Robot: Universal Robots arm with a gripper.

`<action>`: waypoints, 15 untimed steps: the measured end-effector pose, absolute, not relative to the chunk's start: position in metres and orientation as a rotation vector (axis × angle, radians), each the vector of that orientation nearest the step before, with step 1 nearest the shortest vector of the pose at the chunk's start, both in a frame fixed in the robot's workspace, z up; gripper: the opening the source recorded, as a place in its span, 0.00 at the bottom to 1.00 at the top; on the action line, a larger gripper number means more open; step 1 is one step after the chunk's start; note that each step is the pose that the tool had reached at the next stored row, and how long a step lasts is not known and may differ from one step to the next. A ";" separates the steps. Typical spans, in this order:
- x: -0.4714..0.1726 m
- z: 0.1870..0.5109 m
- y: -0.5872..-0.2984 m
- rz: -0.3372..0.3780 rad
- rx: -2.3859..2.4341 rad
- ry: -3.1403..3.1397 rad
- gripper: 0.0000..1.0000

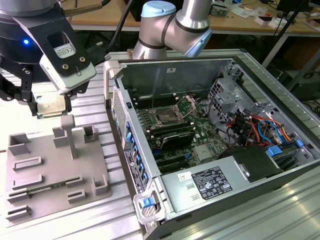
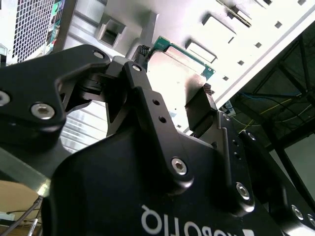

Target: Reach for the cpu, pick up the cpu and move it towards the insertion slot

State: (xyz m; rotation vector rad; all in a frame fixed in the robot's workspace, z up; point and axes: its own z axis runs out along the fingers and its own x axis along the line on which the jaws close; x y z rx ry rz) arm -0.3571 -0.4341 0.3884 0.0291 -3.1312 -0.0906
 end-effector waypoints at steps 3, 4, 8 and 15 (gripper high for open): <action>-0.354 0.388 -0.434 -0.091 0.029 -3.131 0.55; -0.354 0.388 -0.434 -0.091 0.029 -3.131 0.55; -0.351 0.388 -0.434 -0.091 0.029 -3.131 0.55; -0.342 0.388 -0.434 -0.091 0.029 -3.131 0.55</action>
